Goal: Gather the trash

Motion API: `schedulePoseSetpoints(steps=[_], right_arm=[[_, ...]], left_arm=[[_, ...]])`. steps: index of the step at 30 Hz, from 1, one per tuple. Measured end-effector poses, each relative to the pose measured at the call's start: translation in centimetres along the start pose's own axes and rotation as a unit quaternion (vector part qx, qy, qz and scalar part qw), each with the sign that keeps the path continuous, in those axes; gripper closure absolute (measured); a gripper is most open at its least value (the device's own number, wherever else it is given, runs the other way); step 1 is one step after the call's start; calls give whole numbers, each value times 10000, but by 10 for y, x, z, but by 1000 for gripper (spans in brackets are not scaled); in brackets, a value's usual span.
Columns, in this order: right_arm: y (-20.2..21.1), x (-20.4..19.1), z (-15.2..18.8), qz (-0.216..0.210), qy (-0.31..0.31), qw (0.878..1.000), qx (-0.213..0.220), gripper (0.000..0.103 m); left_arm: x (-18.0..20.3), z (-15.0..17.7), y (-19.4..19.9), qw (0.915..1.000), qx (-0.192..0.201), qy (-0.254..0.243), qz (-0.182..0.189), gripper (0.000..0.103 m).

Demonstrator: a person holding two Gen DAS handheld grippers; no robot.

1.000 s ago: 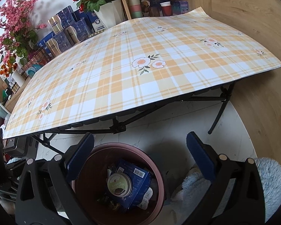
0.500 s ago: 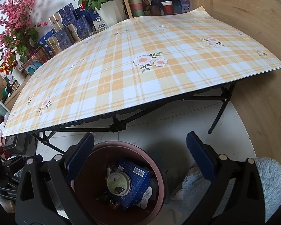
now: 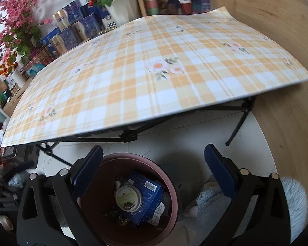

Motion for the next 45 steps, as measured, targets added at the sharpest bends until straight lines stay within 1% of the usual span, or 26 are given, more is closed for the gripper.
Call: schedulePoseSetpoints(steps=[1,3,4,5,6,9,11,13,14,15,17,20,22,28,33,35,39,42,45], right_arm=[[9,-5,-11,39,188,9998,88,6],[28,-15,-30,129,491,9983,276,6],[44,-23,-45,152,660,9968,433,6],[57,-28,-56,152,748,9956,544,6],[74,-35,-70,128,840,9939,698,6],[107,-46,-97,57,957,9908,959,6],[131,-54,-112,20,1006,9883,1148,6],[151,-60,-122,1,1069,9856,1312,6],[161,-62,-126,10,1097,9842,1388,6],[168,-64,-129,26,1117,9832,1447,6],[182,-68,-133,6,1141,9816,1530,6],[198,-73,-134,-86,1177,9798,1613,6],[206,-76,-133,-86,1196,9789,1655,6],[221,-81,-129,-112,1192,9778,1720,6],[227,-81,-128,-184,1141,9773,1775,6],[228,-80,-128,-203,1116,9775,1778,6],[228,-80,-128,-178,1126,9773,1788,6],[228,-80,-128,-183,1119,9775,1778,6],[227,-81,-127,-188,1134,9779,1748,6]], left_arm=[[-4,-7,10,9999,142,31,-86,9],[-16,-31,43,9975,567,176,-375,9],[-18,-39,56,9961,725,206,-469,8],[-22,-53,79,9922,1038,223,-655,6],[-25,-63,97,9882,1282,227,-809,6],[-31,-88,139,9788,1699,259,-1113,6],[-32,-100,161,9757,1875,305,-1094,6],[-30,-110,186,9732,2084,325,-912,6],[-29,-112,193,9720,2139,347,-910,6],[-30,-115,204,9693,2209,412,-994,6],[-30,-120,221,9643,2307,455,-1216,6],[-30,-125,239,9610,2411,528,-1246,6],[-29,-125,246,9607,2414,555,-1250,6],[-23,-125,267,9519,2555,410,-1642,6],[-13,-126,277,9516,2582,287,-1642,6],[-11,-126,278,9510,2584,259,-1675,6],[-5,-125,277,9532,2529,158,-1651,6],[-2,-125,277,9515,2550,105,-1716,6],[1,-124,277,9528,2540,71,-1662,6]])
Point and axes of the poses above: each gripper's, at about its wrist camera, not at the fingertips, and y roughly against the way its jaws point, x to its right, z to its underside, the point moved 9 cm from there along -y, roughly the way its jaws point, and after that the axes turned 8 degrees about -x, right-handed, at the moved point
